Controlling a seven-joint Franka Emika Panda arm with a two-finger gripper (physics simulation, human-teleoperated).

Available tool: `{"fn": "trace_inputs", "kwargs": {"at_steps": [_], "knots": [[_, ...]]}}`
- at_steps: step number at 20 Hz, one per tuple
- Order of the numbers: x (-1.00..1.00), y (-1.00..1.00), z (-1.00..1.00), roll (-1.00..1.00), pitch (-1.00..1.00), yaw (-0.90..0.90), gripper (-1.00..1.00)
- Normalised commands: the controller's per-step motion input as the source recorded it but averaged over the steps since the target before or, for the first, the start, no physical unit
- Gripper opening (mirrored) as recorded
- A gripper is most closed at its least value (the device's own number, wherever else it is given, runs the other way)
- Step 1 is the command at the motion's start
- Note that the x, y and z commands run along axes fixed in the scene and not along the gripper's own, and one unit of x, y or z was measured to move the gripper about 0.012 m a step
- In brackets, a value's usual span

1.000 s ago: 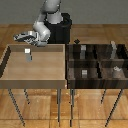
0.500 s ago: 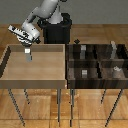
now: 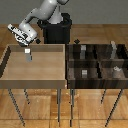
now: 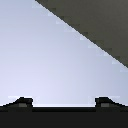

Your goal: Place the milk carton into the appropriate compartment.

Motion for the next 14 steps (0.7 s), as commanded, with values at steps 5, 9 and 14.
{"fn": "trace_inputs", "kwargs": {"at_steps": [5, 9, 14], "knots": [[0.00, 0.00, 0.00, 0.00, 0.00, -0.92, 1.00], [0.00, 0.00, 0.00, 0.00, 0.00, -0.92, 1.00], [0.00, 0.00, 0.00, 0.00, 0.00, -0.33, 1.00]]}}
